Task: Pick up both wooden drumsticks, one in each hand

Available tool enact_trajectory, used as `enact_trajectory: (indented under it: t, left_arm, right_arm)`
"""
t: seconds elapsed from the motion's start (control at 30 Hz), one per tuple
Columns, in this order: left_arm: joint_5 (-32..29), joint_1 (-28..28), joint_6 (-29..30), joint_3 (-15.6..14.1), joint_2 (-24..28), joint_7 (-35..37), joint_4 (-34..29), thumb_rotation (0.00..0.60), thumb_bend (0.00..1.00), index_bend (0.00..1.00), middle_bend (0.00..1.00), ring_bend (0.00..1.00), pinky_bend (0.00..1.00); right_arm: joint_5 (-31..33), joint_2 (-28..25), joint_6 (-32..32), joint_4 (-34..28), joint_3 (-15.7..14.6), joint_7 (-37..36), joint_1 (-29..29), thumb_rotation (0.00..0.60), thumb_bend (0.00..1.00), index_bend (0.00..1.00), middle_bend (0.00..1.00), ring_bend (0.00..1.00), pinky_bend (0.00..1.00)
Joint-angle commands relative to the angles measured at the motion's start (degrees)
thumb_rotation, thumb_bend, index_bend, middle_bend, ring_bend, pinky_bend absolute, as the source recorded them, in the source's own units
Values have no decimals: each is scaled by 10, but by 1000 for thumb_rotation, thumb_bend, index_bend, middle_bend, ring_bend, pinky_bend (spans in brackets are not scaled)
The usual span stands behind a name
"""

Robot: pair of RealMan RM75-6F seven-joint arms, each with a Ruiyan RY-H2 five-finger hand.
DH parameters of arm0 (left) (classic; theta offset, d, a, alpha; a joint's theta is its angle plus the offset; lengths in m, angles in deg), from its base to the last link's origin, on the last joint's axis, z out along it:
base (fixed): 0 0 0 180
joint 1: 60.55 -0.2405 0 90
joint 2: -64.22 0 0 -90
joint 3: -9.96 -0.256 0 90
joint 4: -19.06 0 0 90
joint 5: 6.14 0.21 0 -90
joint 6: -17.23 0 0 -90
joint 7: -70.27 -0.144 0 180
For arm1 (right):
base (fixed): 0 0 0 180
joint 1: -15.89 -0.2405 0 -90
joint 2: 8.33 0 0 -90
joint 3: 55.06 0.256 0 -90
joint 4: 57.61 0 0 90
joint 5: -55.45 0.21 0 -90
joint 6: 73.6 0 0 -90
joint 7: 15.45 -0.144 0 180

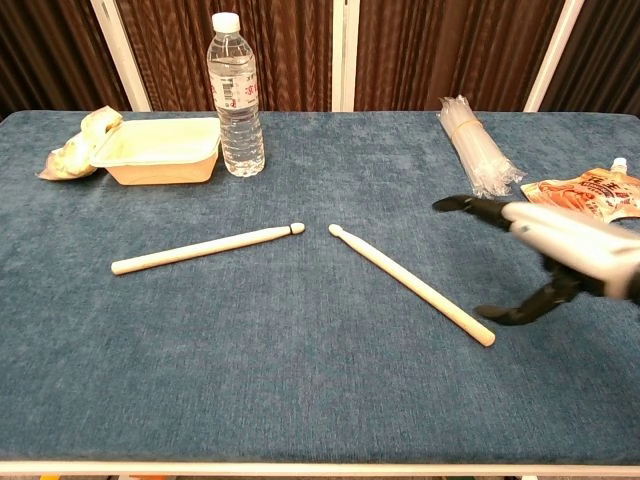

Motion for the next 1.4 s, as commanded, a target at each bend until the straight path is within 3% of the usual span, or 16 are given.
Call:
enact_trajectory:
  t: [0.03, 0.43, 0.7, 1.0, 1.23, 1.4]
  left_arm:
    - [0, 0, -2, 1, 1, 6, 3, 600, 180, 357, 351, 238, 189]
    - [-1, -1, -9, 4, -2, 27, 15, 600, 180, 358, 351, 238, 189]
    - [3, -1, -11, 4, -6, 37, 27, 600, 179, 358, 351, 238, 189]
    - [1, -2, -13, 6, -6, 34, 26, 600, 179, 358, 351, 238, 189]
    - [2, 0, -17, 7, -4, 33, 24, 600, 178, 358, 351, 238, 189]
    - [2, 1, -19, 6, -3, 33, 25, 600, 179, 358, 350, 238, 189]
  right_arm:
    - [18, 43, -8, 39, 4, 23, -13, 600, 174, 30, 7, 0, 0]
    - [27, 92, -3, 109, 2, 50, -25, 600, 177, 29, 9, 0, 0]
    - [51, 77, 18, 130, 19, 92, -21, 600, 321, 29, 66, 0, 0]
    - [97, 59, 4, 145, 42, 127, -29, 600, 326, 31, 153, 0, 0]
    - [119, 30, -23, 80, 46, 83, -32, 600, 325, 167, 280, 63, 0]
    - [140, 39, -35, 81, 52, 88, -42, 600, 325, 263, 322, 93, 0]
